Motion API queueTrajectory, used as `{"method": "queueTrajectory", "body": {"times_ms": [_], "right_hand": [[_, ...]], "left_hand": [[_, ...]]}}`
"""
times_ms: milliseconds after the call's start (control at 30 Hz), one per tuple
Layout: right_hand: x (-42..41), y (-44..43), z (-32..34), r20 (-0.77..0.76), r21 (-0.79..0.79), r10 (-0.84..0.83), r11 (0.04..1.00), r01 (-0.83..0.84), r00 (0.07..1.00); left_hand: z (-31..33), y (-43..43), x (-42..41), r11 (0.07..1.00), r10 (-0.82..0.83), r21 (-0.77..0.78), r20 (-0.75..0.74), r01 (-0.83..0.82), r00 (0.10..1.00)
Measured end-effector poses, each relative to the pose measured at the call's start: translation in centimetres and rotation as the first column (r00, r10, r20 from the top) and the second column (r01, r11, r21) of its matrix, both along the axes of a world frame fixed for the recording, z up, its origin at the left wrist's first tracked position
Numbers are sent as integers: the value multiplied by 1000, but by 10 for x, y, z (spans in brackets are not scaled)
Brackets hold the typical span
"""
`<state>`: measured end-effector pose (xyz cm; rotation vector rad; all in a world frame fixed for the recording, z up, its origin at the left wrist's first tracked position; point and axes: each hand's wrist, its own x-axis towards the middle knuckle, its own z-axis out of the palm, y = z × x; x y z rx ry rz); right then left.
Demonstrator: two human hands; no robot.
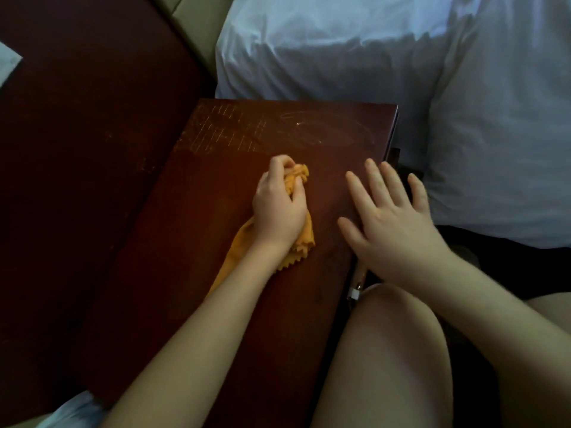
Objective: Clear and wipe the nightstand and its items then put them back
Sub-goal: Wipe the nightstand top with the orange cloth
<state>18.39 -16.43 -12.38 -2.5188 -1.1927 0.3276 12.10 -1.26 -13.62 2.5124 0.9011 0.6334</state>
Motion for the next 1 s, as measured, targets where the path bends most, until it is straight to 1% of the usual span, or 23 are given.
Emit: {"method": "queueTrajectory", "body": {"times_ms": [67, 133, 200, 300, 400, 467, 533, 667, 733, 800, 1000], "right_hand": [[11, -4, -2, -87, -38, 3, 999, -6, 996], [20, -11, -6, -104, -110, 14, 994, -25, 994], [27, -16, -10, -80, -181, 43, 982, -57, 996], [35, -19, -13, -84, -240, 99, 964, -116, 992], [41, -22, -12, -118, -282, 134, 946, -163, 984], [45, -24, -12, -128, -300, 144, 937, -177, 981], [49, -27, -13, -149, -325, 135, 929, -178, 979], [50, -29, -12, -197, -350, 109, 921, -173, 974], [49, -29, -13, -198, -355, 116, 917, -181, 973], [50, -29, -14, -200, -362, 115, 914, -182, 973], [59, -30, -14, -240, -347, 62, 927, -145, 969]], "left_hand": [[2, 0, 21, 997, 75, -13, 28, -74, 997], [2, -5, 40, 996, 93, 2, 45, -94, 995], [2, -12, 55, 999, 32, 34, 43, -33, 999], [3, -23, 61, 994, -92, 52, 9, 92, 996], [2, -26, 48, 978, -206, 39, -9, 207, 978], [1, -26, 36, 967, -249, 45, -11, 249, 969], [0, -23, 35, 973, -223, 51, -10, 223, 975], [4, -18, 63, 994, -95, 47, -3, 95, 996], [4, -21, 76, 995, -83, 57, 9, 83, 996], [3, -30, 83, 992, -117, 51, 12, 117, 993], [4, -42, 59, 939, -344, 2, -24, 344, 939]]}}
